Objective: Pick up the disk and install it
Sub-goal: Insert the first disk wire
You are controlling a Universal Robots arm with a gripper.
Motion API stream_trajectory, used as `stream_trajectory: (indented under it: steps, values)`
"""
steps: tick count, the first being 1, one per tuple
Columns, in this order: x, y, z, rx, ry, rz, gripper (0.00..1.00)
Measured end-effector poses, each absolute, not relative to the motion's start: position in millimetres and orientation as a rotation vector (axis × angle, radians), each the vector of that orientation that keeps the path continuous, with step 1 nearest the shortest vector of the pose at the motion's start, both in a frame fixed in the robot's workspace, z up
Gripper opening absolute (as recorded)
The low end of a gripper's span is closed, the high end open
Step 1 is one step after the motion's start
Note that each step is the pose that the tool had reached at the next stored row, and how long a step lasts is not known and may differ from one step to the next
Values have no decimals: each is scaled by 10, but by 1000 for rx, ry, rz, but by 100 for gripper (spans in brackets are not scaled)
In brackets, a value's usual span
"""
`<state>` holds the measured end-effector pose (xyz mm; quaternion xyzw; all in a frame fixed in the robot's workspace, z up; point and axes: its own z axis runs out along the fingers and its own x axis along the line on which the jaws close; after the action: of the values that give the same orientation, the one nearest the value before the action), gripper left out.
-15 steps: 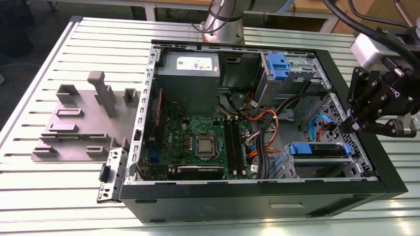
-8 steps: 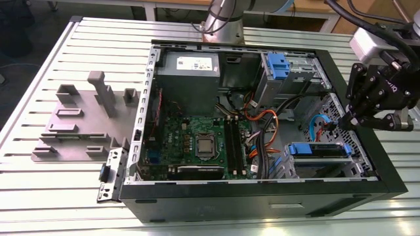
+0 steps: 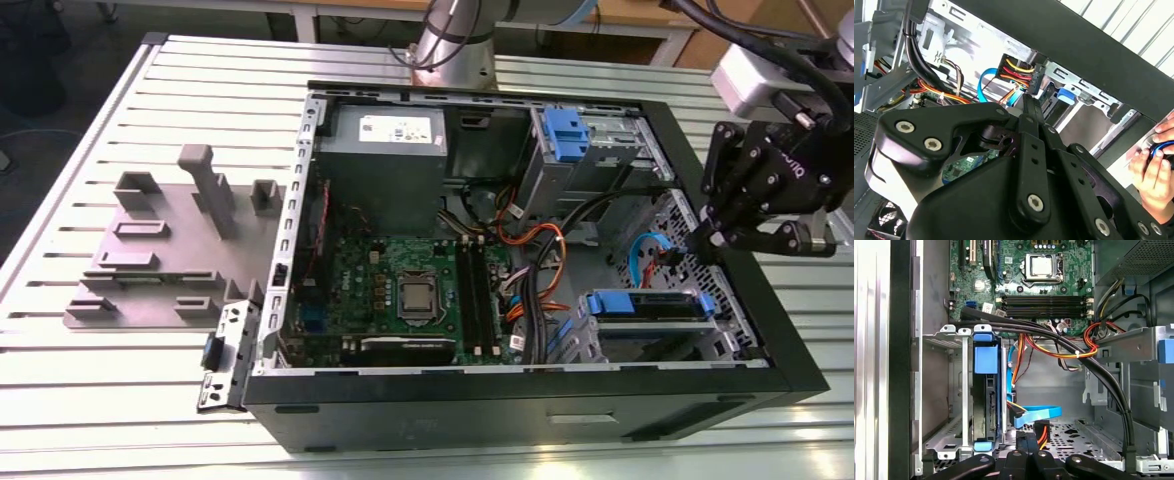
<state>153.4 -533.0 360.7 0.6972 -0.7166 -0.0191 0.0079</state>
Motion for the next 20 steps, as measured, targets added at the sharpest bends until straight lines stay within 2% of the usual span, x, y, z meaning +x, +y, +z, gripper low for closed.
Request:
stream_trajectory:
  steps: [9, 10, 11, 12, 13, 14, 20]
  values:
    - [1589, -5325, 3610, 2165, -2221, -56, 11]
    - [1592, -5323, 3613, 2163, -2220, -56, 17]
    - [1594, -5322, 3615, 2161, -2218, -57, 17]
    - [1596, -5320, 3616, 2160, -2217, -58, 23]
    - [1599, -5319, 3617, 2159, -2215, -59, 23]
    - [1599, -5318, 3617, 2158, -2212, -59, 30]
    - [1600, -5318, 3619, 2175, -2174, -41, 30]
